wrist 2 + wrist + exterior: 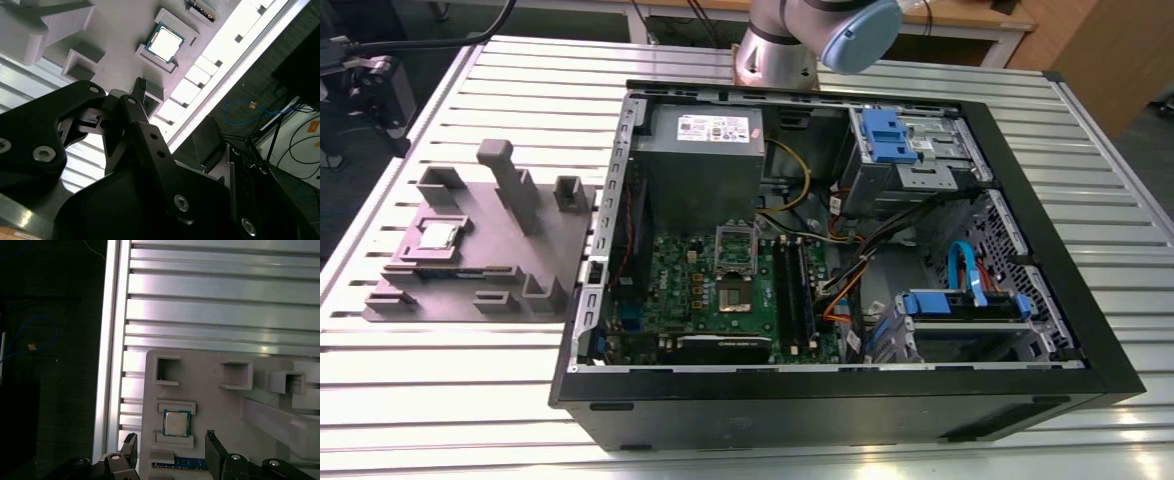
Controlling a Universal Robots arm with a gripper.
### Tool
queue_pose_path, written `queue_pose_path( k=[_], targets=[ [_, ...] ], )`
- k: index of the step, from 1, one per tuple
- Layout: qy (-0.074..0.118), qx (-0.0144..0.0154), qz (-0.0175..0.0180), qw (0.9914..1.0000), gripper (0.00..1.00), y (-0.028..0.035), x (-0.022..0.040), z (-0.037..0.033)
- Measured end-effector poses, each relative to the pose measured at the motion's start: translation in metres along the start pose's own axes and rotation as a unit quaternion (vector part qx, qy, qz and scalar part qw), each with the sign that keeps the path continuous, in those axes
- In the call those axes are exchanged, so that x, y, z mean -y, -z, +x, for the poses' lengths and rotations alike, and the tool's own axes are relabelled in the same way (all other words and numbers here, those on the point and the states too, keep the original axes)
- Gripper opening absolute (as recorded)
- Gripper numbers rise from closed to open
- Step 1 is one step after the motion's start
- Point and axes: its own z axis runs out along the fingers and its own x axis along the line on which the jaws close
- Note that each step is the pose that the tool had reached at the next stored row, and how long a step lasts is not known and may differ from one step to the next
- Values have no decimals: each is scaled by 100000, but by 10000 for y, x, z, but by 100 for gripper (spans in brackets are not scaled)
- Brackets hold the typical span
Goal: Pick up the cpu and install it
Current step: 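Pick up the cpu and move it towards the insertion slot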
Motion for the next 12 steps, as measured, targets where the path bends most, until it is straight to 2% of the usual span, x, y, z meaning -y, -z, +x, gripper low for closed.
queue_pose_path(
  k=[12],
  targets=[
    [-4, 0, 57, 100000, 65, -70, 2, -2]
  ],
)
